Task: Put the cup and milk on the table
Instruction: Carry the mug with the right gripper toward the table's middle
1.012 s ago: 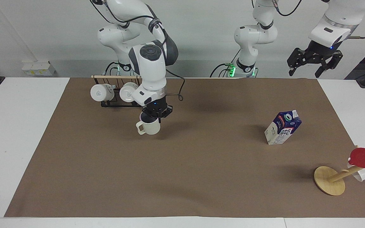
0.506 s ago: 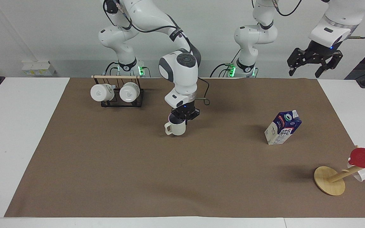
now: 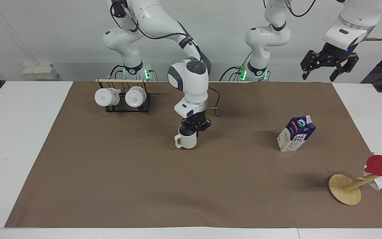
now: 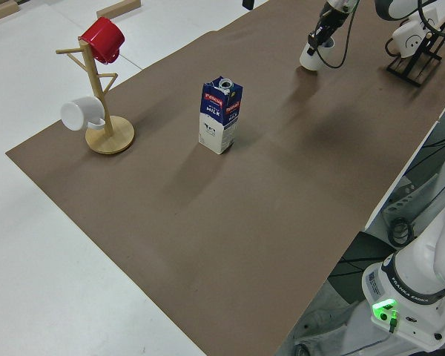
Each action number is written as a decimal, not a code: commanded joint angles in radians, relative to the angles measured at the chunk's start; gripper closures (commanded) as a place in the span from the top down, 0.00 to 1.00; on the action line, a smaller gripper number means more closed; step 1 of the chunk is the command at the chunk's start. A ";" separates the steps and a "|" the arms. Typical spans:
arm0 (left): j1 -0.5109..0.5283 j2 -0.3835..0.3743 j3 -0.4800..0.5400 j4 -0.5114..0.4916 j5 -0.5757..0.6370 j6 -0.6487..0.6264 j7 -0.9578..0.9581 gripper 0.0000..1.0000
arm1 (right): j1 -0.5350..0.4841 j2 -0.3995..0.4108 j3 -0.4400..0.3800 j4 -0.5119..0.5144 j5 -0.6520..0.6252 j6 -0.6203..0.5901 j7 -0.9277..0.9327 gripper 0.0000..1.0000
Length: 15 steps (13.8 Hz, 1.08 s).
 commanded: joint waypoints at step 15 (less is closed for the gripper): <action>0.028 -0.037 -0.003 -0.057 -0.013 0.027 0.008 1.00 | -0.011 0.004 0.006 -0.024 -0.017 -0.003 0.007 1.00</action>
